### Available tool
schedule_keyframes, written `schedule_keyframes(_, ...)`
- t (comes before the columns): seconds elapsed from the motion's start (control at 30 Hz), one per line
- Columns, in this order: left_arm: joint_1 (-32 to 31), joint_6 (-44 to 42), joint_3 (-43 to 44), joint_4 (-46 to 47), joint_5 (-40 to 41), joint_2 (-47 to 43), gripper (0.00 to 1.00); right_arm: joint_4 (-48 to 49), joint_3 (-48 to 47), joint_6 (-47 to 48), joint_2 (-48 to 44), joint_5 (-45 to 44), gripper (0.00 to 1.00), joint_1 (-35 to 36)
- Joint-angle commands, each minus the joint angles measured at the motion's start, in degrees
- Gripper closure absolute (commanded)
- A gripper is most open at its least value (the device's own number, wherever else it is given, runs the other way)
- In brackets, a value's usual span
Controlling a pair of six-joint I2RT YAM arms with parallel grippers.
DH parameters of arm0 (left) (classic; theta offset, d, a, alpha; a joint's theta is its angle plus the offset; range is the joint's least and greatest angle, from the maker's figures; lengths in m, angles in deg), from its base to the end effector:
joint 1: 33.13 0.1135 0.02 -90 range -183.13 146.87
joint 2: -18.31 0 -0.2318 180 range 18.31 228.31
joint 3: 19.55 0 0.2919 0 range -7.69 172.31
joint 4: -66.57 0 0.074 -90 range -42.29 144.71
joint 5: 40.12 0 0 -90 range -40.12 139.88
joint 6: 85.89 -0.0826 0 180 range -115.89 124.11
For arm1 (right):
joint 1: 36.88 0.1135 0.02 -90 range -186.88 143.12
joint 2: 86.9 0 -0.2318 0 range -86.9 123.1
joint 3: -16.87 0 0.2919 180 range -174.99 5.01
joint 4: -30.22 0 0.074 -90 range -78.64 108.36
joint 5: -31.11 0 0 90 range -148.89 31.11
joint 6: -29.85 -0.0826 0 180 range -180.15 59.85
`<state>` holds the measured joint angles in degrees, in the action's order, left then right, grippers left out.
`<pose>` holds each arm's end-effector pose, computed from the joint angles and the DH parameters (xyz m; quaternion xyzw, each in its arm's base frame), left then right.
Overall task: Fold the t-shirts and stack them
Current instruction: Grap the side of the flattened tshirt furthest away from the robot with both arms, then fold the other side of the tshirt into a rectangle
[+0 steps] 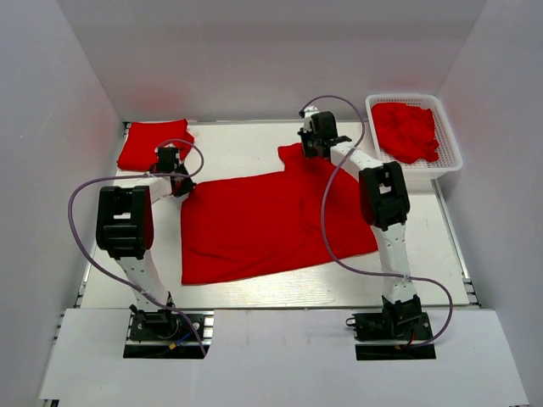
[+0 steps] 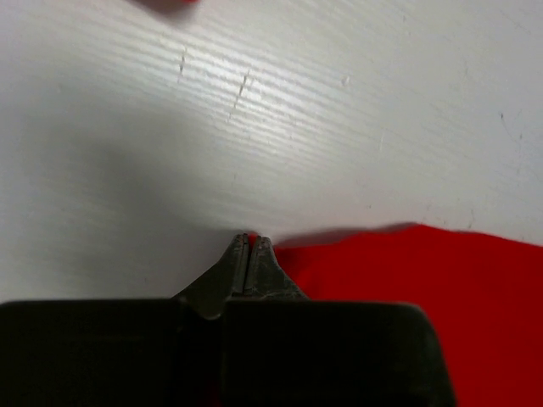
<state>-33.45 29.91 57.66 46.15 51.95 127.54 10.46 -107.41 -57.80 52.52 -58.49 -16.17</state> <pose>0.4393 0.0005 0.0535 -0.2144 0.9220 -0.0561 0.3174 0.5669 0.2149 0.0985 -0.1788 0.8684 0.0768 0.4561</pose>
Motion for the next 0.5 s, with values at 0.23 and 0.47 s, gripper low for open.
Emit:
schedule_keyframes(0.23,-0.5,-1.1,-8.7,0.6,-2.2,-14.7,1.00,18.9,22.8,2.6,-24.4,6.4,1.00,-0.1)
schedule_keyframes(0.47,-0.5,1.1,-15.9,1.7,-2.2,-24.4,1.00,23.5,40.6,3.3,-39.1,3.5,1.00,-0.1)
